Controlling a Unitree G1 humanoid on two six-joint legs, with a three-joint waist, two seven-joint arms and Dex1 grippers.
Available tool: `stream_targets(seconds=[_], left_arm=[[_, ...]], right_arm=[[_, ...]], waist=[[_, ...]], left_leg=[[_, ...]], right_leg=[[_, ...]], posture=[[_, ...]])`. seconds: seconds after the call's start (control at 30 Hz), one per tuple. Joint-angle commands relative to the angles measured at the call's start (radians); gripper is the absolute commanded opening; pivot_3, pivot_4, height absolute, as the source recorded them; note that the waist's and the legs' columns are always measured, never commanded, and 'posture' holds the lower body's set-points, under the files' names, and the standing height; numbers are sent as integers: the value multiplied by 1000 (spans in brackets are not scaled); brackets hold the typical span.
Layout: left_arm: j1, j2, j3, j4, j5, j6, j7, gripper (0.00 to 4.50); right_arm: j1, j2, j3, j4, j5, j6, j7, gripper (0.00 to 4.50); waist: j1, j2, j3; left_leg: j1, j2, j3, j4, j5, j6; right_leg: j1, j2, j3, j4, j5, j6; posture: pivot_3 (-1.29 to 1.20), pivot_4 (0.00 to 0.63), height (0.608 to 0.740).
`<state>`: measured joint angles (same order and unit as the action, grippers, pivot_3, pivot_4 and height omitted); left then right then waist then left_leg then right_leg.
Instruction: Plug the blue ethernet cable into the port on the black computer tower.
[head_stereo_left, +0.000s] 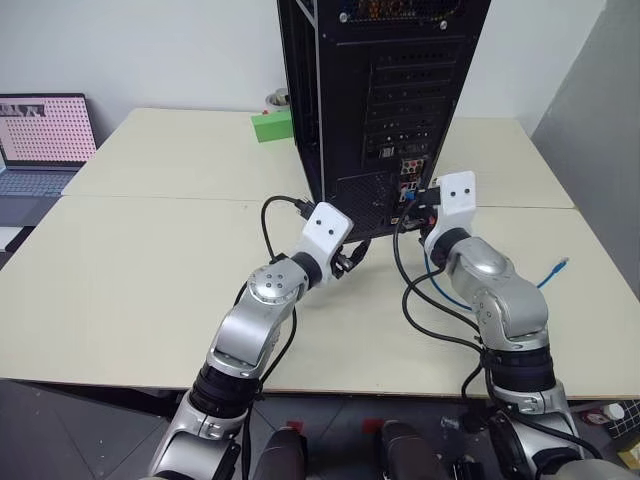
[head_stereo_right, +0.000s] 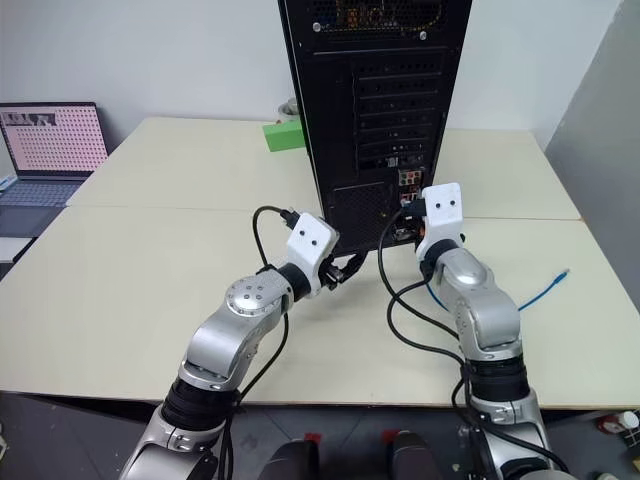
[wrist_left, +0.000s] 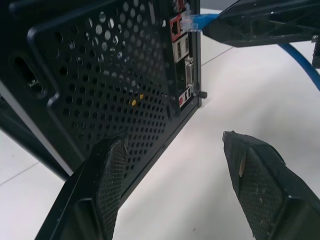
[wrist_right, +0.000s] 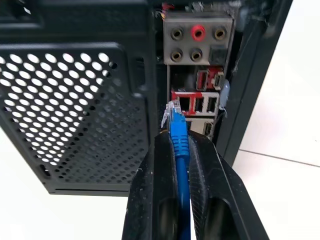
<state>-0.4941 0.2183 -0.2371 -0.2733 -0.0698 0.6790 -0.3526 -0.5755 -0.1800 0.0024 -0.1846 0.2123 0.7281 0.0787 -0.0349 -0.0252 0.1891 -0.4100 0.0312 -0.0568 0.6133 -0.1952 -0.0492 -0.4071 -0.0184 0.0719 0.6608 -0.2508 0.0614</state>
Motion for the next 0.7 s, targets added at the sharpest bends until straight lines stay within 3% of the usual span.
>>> stream_targets(seconds=[0.03, 0.7], left_arm=[[-18, -6, 17, -73, -26, 7, -18, 3226], [-8, 15, 25, -92, -57, -3, -42, 3226]], right_arm=[[-34, 11, -10, -9, -17, -32, -8, 33], [-82, 30, -27, 81, -50, -67, -10, 33]], waist=[[0, 0, 0], [0, 0, 0]], left_leg=[[0, 0, 0, 0, 0, 0], [0, 0, 0, 0, 0, 0]], right_leg=[[0, 0, 0, 0, 0, 0], [0, 0, 0, 0, 0, 0]], posture=[[0, 150, 740], [0, 150, 740]])
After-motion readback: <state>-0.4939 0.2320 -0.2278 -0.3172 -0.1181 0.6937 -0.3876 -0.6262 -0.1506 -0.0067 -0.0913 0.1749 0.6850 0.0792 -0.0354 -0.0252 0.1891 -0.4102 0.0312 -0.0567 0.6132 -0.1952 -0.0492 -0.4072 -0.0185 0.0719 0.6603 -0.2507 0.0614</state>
